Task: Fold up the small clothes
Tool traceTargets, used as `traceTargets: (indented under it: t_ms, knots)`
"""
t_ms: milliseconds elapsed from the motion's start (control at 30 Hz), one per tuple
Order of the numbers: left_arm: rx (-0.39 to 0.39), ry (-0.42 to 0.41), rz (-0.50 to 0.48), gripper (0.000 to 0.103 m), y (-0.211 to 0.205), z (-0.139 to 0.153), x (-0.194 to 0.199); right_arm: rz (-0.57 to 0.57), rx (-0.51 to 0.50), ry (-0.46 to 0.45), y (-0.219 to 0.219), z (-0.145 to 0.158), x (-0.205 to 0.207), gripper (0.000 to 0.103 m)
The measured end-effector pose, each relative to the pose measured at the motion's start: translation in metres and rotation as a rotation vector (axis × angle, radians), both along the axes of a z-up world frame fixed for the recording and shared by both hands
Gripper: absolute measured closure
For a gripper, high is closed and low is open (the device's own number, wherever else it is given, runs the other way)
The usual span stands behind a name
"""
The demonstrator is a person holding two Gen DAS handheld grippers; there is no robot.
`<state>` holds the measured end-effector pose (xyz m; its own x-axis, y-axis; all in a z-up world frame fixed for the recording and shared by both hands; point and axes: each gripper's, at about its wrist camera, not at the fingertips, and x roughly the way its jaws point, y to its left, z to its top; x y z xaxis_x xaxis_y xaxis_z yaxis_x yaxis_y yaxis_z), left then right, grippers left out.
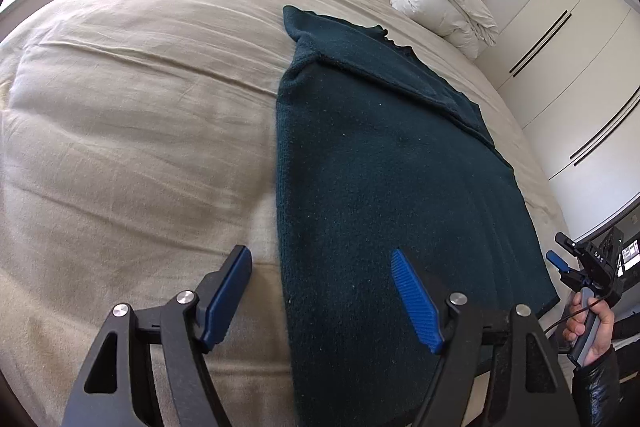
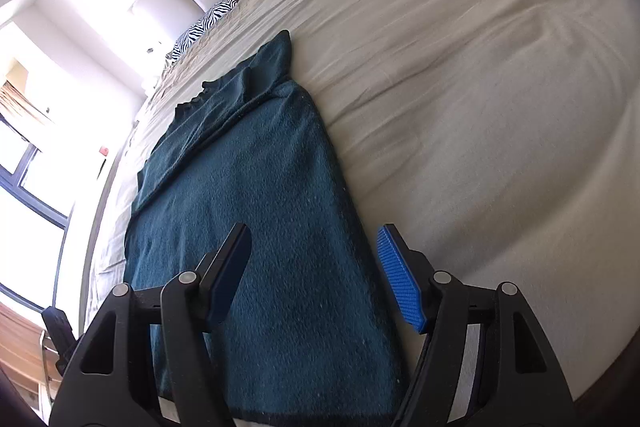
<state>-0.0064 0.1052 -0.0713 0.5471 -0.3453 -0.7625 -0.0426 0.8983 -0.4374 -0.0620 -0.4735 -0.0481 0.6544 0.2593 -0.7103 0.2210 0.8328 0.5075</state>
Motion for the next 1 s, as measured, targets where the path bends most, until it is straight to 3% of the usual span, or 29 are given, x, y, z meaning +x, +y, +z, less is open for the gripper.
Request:
traceTargets:
  t_ms: [200, 367, 633, 900, 1000]
  knots:
    - [-0.037, 0.022, 0.012, 0.025, 0.000, -0.002, -0.007, 0.018, 0.098, -0.052, 0.006, 0.007, -0.023, 0.038]
    - [-0.064, 0.036, 0.015, 0.025, 0.006, -0.005, -0.017, 0.035, 0.052, -0.023, 0.017, 0.008, -0.026, 0.038]
    - [-0.108, 0.088, -0.063, 0.025, 0.006, -0.010, -0.035, 0.003, 0.004, 0.022, -0.002, 0.003, -0.053, 0.038]
    - [-0.160, 0.164, -0.068, 0.032, 0.005, -0.011, -0.048, -0.026, 0.042, 0.041, -0.024, -0.008, -0.069, 0.038]
    - [-0.168, 0.189, -0.070, 0.039, 0.000, -0.013, -0.049, -0.024, 0.025, 0.046, -0.026, -0.005, -0.070, 0.038]
